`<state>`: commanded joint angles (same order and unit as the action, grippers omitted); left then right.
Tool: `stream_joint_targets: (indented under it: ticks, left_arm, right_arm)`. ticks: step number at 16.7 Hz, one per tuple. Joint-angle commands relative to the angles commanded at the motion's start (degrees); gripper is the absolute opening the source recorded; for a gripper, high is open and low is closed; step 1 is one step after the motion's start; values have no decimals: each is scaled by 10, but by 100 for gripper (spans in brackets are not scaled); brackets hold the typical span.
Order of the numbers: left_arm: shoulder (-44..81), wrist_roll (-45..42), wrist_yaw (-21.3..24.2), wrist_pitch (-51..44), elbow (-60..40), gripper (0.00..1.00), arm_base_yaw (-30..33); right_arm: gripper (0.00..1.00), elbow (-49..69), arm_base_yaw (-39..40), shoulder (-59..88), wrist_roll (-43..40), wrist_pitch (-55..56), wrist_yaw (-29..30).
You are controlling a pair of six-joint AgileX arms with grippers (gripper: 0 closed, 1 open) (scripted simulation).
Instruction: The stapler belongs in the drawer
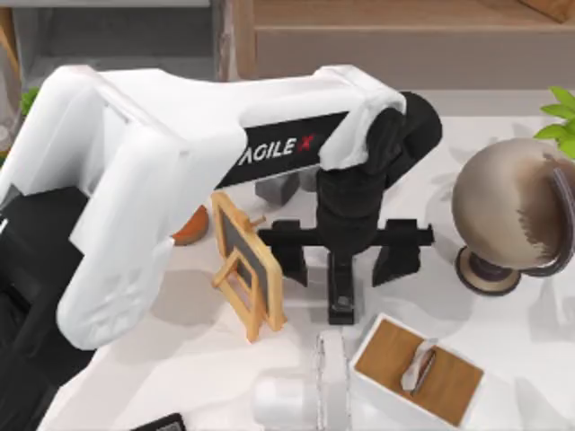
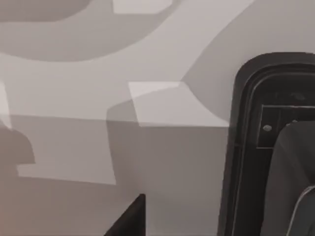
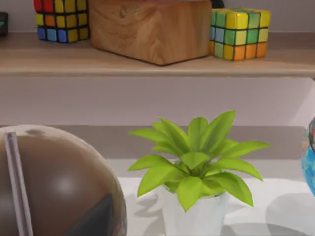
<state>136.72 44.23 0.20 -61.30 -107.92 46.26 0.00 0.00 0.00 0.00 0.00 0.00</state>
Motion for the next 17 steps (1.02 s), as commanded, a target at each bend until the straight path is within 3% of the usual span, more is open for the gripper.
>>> stream_joint_targets:
  ticks: [8, 17]
  left_arm:
    - [0, 0, 0, 0, 0, 2, 0]
    - [-1, -1, 0, 0, -1, 0, -2]
  right_arm:
    - [100, 0, 0, 0, 0, 0, 0]
    - [100, 0, 0, 0, 0, 0, 0]
